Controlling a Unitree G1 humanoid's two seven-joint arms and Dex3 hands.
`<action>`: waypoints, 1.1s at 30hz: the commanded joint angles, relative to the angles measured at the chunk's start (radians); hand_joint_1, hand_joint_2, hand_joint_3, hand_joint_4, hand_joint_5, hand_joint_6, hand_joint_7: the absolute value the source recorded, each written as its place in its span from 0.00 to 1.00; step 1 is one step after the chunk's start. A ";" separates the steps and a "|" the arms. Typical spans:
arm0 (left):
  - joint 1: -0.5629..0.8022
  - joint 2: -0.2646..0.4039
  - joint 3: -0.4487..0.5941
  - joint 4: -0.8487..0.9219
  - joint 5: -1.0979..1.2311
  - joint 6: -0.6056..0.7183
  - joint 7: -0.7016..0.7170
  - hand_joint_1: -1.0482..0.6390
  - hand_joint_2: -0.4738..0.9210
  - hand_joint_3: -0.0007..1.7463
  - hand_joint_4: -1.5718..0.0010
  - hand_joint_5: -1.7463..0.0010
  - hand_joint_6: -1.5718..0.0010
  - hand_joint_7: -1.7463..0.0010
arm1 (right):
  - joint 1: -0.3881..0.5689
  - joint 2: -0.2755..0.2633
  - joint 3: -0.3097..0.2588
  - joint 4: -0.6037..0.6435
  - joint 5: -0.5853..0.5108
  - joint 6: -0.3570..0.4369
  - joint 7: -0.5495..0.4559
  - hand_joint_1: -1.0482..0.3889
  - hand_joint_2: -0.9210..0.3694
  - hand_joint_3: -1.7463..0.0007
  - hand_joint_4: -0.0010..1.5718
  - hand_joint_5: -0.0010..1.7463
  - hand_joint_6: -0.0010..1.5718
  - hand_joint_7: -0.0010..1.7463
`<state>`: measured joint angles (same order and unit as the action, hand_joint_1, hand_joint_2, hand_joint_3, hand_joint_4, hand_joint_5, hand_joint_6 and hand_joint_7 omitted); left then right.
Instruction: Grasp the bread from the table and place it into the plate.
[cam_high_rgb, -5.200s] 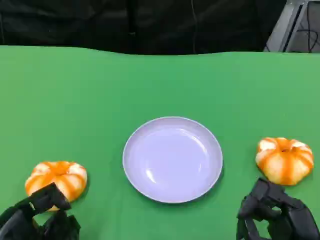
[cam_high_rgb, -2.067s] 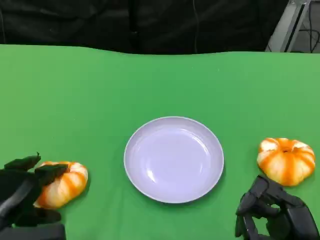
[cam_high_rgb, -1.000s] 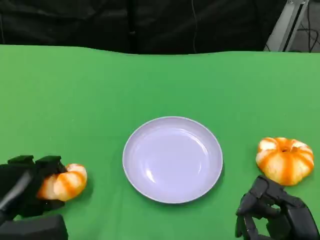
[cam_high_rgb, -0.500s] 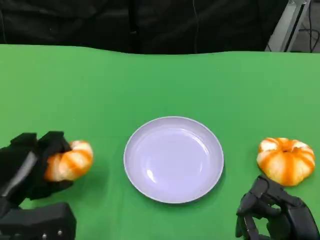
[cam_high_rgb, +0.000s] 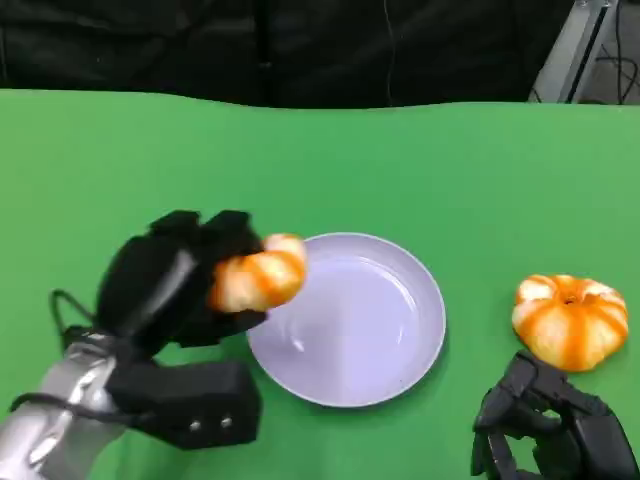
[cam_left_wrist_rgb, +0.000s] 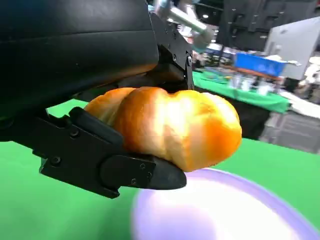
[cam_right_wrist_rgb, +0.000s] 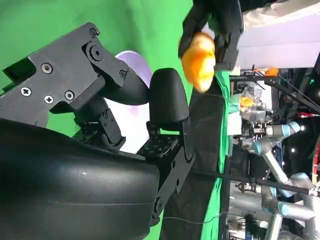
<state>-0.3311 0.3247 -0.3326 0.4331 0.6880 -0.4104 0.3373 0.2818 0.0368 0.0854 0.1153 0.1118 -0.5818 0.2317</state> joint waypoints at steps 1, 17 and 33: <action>-0.012 0.008 0.003 0.005 0.002 0.014 -0.012 0.57 0.91 0.36 0.60 0.00 0.63 0.00 | 0.001 -0.006 -0.010 0.003 0.003 -0.010 -0.006 0.61 0.30 0.29 0.52 1.00 0.48 0.89; -0.151 -0.161 -0.130 0.284 0.034 -0.022 0.001 0.59 0.93 0.30 0.62 0.00 0.65 0.00 | 0.015 0.004 -0.002 -0.001 -0.009 -0.023 -0.021 0.62 0.30 0.30 0.52 1.00 0.48 0.89; -0.197 -0.195 -0.170 0.428 0.042 -0.029 0.061 0.60 1.00 0.16 0.63 0.00 0.67 0.00 | 0.020 0.009 0.006 -0.012 -0.013 -0.015 -0.026 0.61 0.29 0.31 0.52 1.00 0.48 0.89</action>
<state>-0.5022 0.1197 -0.5026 0.8491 0.7320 -0.4332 0.3779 0.2940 0.0507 0.0941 0.1134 0.0949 -0.5964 0.2107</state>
